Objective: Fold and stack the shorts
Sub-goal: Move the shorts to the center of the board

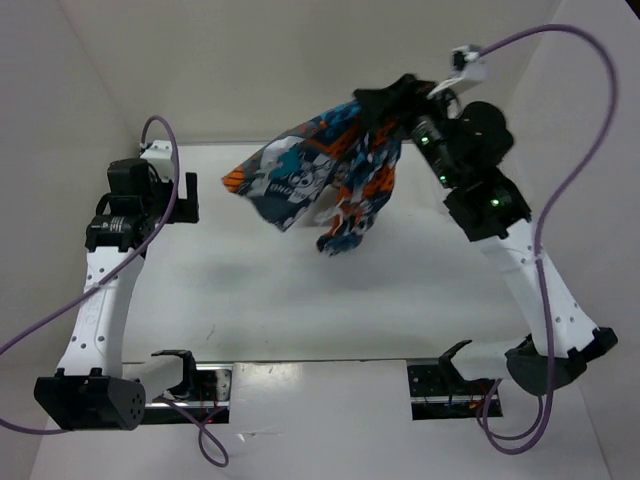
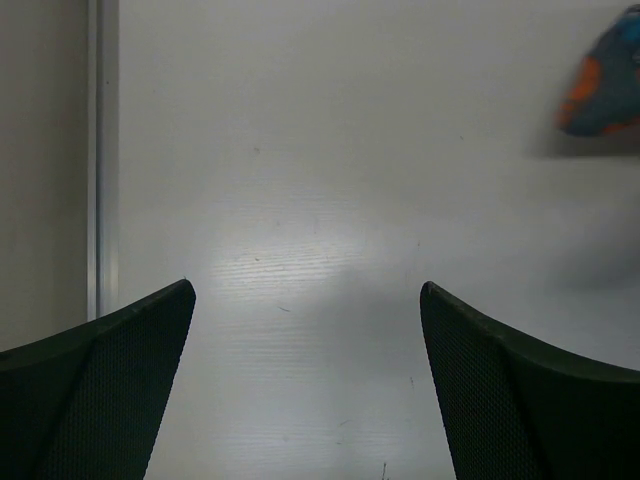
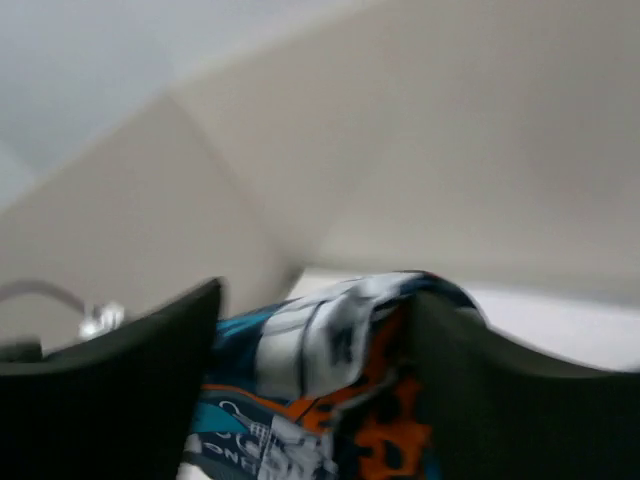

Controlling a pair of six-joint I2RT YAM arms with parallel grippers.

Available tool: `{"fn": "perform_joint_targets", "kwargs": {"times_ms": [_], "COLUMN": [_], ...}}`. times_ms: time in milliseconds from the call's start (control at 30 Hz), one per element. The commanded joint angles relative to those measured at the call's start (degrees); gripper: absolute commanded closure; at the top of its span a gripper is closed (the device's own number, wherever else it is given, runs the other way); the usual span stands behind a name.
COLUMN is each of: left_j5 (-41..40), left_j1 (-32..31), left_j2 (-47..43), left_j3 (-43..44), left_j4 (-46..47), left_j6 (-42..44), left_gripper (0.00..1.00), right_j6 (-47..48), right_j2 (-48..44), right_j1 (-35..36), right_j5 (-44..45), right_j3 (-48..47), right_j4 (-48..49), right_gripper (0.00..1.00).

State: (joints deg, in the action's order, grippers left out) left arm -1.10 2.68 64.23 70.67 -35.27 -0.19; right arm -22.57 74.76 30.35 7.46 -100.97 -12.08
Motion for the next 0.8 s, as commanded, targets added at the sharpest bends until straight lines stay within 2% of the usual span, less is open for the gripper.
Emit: {"fn": "perform_joint_targets", "kwargs": {"times_ms": [0,33,133,267,367,467,567,600,667,700,767], "left_j5": [1.19,1.19,-0.38,-2.32,-2.32,-2.32,-7.23,-11.51,-14.53,-14.54,-11.13], "left_j1": [-0.22,-0.74,-1.27,-1.8,-1.8,-3.64,-7.06,-8.73,-9.27,-9.27,-9.27], "left_j2": [-1.99,-2.61,-2.62,-1.39,0.36,1.86,2.39,2.39,1.7,1.69,3.17], "left_j3": [0.35,-0.79,-3.52,-6.86,-8.61,-12.04,-19.5,-21.87,-27.92,-28.74,-27.01], "left_j4": [-1.73,-2.87,-2.88,-2.35,-2.35,-1.82,-0.61,3.06,7.91,10.8,9.18], "left_j6": [0.19,0.19,0.19,0.19,0.19,0.19,0.19,0.19,0.19,0.19,0.19], "left_gripper": [0.0,0.0,0.0,0.0,0.0,0.0,0.0,0.0,0.0,0.0,0.0], "right_j6": [-1.61,-0.91,-1.07,-4.67,-6.96,-8.55,-9.16,-8.29,-6.97,-6.96,-4.26], "right_j2": [7.23,8.46,11.02,4.62,1.62,2.66,6.26,9.23,12.76,14.43,18.48], "right_j1": [4.36,5.5,7.36,7.36,7.88,11.21,18.41,22.0,23.87,24.58,25.28], "right_j5": [-9.91,-10.71,-10.72,-3.0,-3.5,-3.51,-0.01,3.66,5.89,6.42,6.42], "right_j3": [8.14,9.9,13.77,24.74,34.75,38.64,37.35,36.12,31.65,30.58,28.47], "right_j4": [-5.66,-7.51,-12.53,-9.9,-9.98,-10.86,-10.07,-10.07,-10.07,-10.07,-7.53], "right_gripper": [0.12,0.0,0.0,0.0,0.0,0.0,0.0,0.0,0.0,0.0,0.03]}}
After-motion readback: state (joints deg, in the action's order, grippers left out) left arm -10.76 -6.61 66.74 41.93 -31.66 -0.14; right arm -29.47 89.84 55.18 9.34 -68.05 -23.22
